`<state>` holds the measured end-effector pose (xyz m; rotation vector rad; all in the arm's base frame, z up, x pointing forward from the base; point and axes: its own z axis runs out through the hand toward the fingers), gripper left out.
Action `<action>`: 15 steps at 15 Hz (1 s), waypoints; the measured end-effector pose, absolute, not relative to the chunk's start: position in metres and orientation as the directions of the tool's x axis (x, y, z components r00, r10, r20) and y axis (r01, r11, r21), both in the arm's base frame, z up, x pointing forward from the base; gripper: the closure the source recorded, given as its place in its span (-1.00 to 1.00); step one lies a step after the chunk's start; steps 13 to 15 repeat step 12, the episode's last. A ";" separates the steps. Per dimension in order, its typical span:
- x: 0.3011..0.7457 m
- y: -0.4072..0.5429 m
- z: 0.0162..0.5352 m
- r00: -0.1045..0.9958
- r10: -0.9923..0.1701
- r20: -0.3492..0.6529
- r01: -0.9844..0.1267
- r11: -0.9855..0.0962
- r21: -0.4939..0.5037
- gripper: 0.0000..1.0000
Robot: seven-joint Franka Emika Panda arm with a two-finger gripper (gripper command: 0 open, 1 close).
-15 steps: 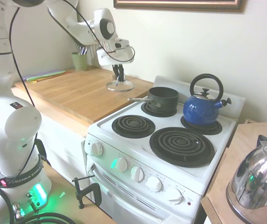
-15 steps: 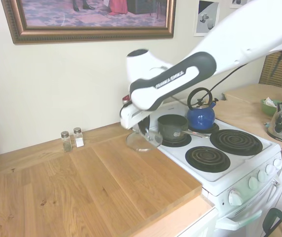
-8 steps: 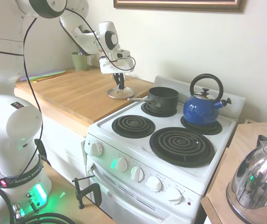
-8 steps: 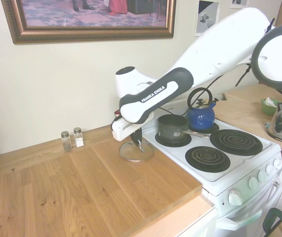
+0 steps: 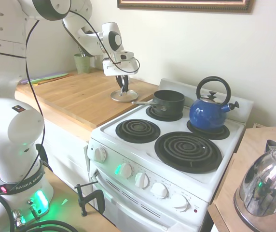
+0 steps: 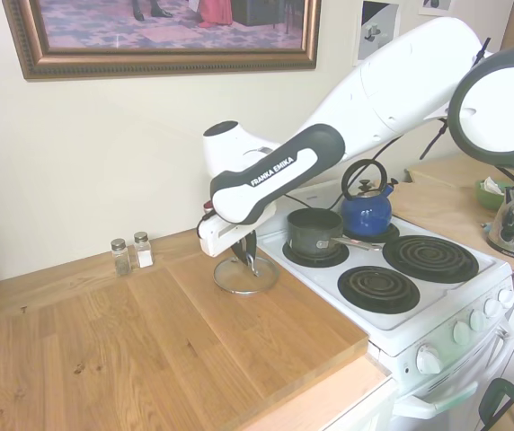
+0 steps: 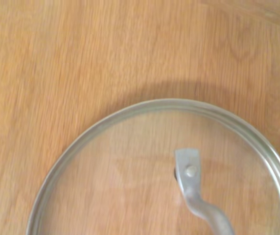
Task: Uncover the lid of the pot
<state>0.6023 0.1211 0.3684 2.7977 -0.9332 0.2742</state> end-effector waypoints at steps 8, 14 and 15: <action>0.590 0.118 0.388 0.791 -0.580 0.194 -0.595 -0.803 0.027 -1.00; 0.548 0.107 0.423 0.776 -0.579 0.250 -0.588 -0.807 -0.044 -1.00; 0.548 0.107 0.423 0.776 -0.579 0.250 -0.588 -0.807 -0.044 -1.00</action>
